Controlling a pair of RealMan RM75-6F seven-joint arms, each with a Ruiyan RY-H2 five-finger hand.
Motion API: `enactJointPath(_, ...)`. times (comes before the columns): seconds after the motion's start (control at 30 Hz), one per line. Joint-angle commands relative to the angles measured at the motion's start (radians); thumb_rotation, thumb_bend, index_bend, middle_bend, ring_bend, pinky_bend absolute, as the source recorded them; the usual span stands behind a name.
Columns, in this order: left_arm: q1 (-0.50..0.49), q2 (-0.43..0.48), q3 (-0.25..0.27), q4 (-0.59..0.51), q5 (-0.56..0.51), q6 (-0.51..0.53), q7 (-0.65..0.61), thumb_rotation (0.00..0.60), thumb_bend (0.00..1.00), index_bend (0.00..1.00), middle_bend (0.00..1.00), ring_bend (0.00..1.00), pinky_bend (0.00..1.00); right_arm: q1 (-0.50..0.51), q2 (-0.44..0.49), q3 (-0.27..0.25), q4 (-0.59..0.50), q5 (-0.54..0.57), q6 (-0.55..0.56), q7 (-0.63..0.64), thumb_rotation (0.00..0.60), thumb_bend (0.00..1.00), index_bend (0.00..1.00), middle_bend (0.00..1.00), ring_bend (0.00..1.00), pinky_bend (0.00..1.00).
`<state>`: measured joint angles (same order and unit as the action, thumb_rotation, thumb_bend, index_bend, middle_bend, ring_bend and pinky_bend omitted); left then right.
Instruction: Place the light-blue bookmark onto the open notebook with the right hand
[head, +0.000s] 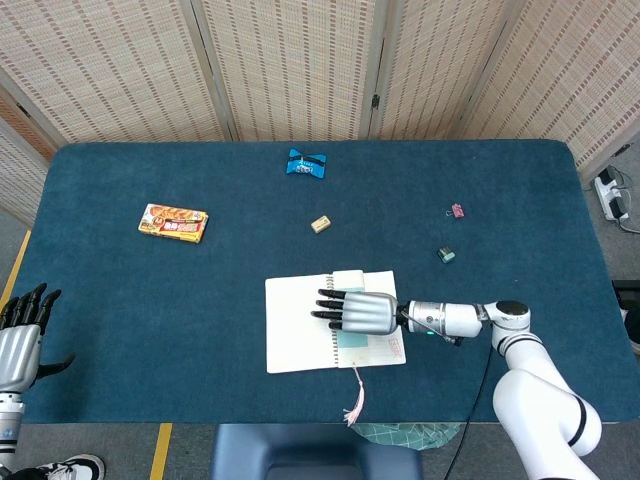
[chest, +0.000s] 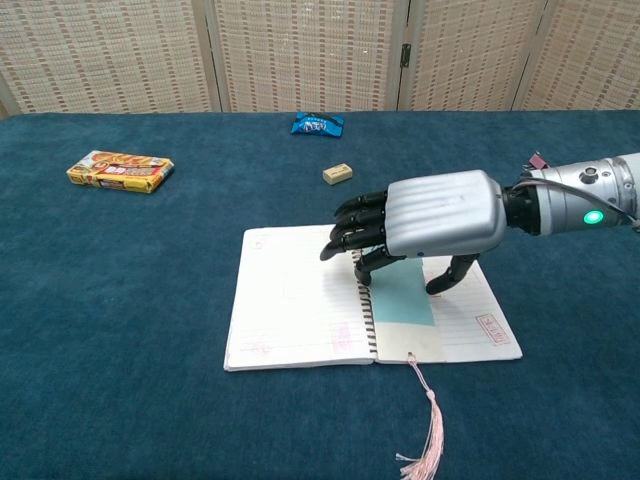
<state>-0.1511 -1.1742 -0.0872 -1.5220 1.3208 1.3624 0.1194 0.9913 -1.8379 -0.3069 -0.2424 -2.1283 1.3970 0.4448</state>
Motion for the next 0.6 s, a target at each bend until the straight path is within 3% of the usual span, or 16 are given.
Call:
enactJointPath(0.03,0.001,-0.002,-0.001,-0.001,-0.004,-0.001,0.006,0.600,0.22,0.13,0.00,0.00,0.01,0.005,-0.003,-0.011,0.011,0.007,0.002,0.003,0.600,0.24,0.36,0.12,0.12,0.10)
enactJointPath(0.6,-0.001,-0.008,-0.003,0.005,-0.014,-0.003,0.019,0.600,0.22,0.13,0.00,0.00,0.01,-0.003,0.000,-0.052,0.029,0.042,0.026,0.016,0.600,0.24,0.36,0.11,0.12,0.11)
